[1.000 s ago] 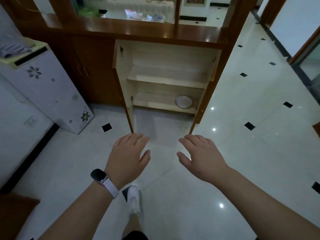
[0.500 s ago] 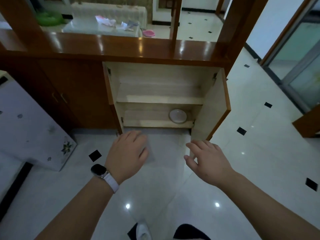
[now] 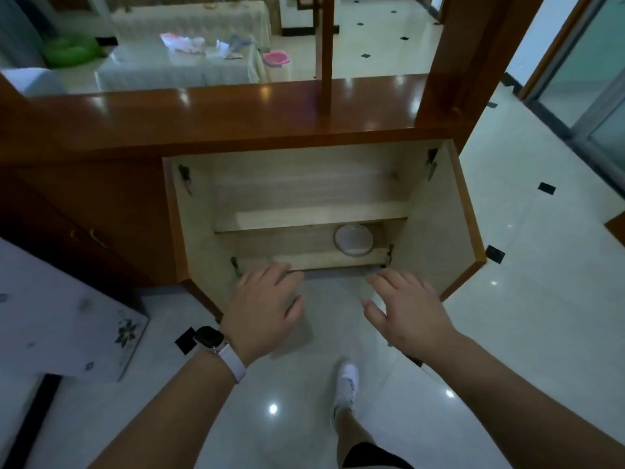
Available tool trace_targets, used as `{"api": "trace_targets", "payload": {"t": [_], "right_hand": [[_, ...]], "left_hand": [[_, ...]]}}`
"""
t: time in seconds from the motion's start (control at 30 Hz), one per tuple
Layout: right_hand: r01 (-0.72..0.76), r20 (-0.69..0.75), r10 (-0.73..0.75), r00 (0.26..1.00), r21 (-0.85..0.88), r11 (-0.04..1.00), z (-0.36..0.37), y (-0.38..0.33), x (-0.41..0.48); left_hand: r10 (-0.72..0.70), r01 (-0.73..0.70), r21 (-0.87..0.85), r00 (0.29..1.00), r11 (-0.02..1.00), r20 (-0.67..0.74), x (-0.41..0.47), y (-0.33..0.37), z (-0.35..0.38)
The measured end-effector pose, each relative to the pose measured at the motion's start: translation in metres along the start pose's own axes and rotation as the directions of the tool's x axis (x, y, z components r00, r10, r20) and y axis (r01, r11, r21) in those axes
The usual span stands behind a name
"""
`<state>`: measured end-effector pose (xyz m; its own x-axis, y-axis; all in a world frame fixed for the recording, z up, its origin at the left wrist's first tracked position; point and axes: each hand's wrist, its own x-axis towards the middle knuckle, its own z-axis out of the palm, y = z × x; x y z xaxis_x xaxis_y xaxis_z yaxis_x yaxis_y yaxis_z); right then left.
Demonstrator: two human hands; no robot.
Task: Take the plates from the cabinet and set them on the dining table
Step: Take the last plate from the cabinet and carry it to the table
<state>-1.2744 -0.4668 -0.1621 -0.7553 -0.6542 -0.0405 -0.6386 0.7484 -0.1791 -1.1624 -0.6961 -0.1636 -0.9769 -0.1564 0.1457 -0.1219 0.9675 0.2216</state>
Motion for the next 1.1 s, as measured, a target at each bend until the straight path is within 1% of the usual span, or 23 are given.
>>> {"api": "trace_targets", "payload": {"t": [0.13,0.37,0.57,0.67,0.77,0.97,1.1], "right_hand": [[0.002,0.028,-0.003,1.0,0.034,0.999,0.0,0.026,0.066],[-0.014,0.034,0.012,0.999,0.046,0.999,-0.012,0.08,0.143],[-0.027,0.023,0.024,0.999,0.124,0.992,-0.012,0.098,0.178],[-0.028,0.051,0.021,0.998,0.126,0.992,-0.004,0.104,0.193],[-0.07,0.064,0.061,0.996,0.148,0.987,0.002,0.106,0.203],[-0.114,0.117,0.099,0.988,0.135,0.984,0.016,0.102,0.225],[-0.161,0.114,0.142,0.983,0.178,0.971,0.033,0.099,0.244]], "left_hand": [[0.0,-0.003,0.076,0.999,0.997,0.049,0.068,-0.008,0.011],[-0.017,0.013,0.073,0.998,0.997,0.054,0.166,-0.002,0.023],[0.063,-0.068,0.105,0.997,0.992,0.048,0.207,0.0,0.036],[0.11,-0.12,0.119,0.99,0.986,0.085,0.227,-0.005,0.041],[0.153,-0.167,0.132,0.982,0.977,0.114,0.239,-0.014,0.048],[0.176,-0.197,0.116,0.97,0.973,0.168,0.265,-0.038,0.068],[0.173,-0.195,0.095,0.965,0.976,0.198,0.281,-0.056,0.086]]}}
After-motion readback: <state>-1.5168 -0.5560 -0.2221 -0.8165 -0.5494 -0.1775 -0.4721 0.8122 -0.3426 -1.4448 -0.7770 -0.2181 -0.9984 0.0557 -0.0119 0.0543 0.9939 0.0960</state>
